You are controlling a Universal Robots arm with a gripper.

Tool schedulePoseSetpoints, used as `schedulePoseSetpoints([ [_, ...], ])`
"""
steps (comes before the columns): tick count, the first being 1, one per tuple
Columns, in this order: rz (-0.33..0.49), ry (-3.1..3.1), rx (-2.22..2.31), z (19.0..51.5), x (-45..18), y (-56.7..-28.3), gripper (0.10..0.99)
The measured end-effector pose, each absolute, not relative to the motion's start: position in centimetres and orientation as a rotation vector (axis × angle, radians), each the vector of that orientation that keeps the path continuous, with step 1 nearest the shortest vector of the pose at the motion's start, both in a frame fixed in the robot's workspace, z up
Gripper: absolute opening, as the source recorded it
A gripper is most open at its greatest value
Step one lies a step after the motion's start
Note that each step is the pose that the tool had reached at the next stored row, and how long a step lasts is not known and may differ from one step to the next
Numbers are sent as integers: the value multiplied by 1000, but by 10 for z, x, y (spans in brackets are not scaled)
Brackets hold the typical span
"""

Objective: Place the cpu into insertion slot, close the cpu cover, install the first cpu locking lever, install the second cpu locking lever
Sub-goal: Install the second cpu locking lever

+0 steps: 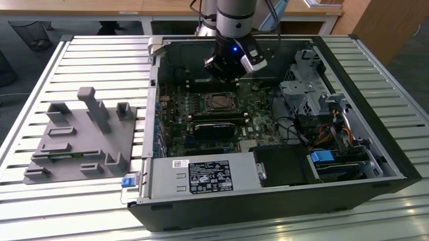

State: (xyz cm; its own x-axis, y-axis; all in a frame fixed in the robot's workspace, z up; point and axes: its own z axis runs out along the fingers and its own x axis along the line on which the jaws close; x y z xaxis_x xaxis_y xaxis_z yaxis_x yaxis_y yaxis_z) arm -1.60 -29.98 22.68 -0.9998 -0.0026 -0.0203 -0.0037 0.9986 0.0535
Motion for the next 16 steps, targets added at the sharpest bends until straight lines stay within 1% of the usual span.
schedulePoseSetpoints([
  [10,83,3120,-5,227,-16,-323,106],
  [16,83,3120,-4,230,-16,-325,106],
])
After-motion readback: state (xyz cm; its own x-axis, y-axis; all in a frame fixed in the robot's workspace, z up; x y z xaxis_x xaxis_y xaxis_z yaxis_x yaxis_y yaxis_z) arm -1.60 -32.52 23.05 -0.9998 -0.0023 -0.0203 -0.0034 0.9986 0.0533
